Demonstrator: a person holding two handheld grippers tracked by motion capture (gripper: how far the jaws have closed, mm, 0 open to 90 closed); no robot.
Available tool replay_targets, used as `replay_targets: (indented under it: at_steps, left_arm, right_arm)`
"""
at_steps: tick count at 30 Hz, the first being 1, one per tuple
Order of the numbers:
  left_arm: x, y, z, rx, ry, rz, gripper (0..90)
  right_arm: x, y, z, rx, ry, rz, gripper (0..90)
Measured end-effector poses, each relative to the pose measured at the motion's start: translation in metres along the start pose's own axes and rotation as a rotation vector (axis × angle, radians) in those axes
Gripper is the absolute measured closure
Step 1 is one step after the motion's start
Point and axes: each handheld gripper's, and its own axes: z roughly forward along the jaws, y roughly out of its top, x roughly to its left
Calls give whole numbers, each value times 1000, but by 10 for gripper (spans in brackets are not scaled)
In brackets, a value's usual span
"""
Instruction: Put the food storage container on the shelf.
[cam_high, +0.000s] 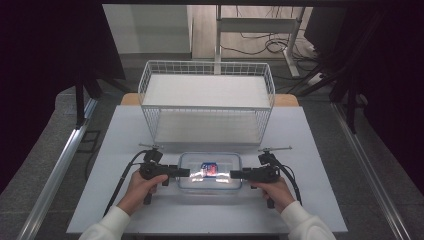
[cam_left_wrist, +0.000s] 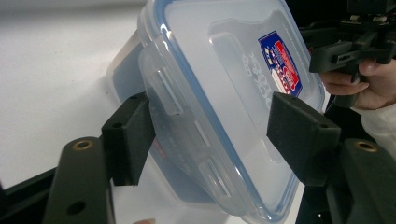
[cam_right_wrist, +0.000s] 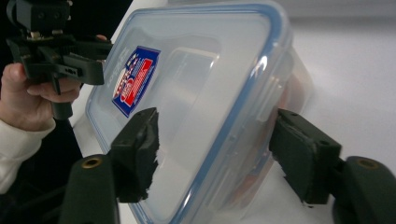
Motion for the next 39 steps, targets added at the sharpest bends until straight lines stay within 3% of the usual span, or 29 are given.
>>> replay_targets:
  at_steps: [14, 21, 32, 39]
  left_arm:
    - [-19, -15, -14, -57, 27, 36, 443]
    - [-25, -18, -17, -63, 31, 35, 459]
    - [-32, -17, -20, -46, 46, 54, 471]
    - [-38, -15, -23, -66, 38, 70, 487]
  right_arm:
    - [16, -12, -15, -47, -11, 18, 479]
    - [23, -19, -19, -60, -23, 9, 492]
    - [24, -22, -22, -70, -17, 41, 493]
    - [26, -20, -26, -87, -7, 48, 492]
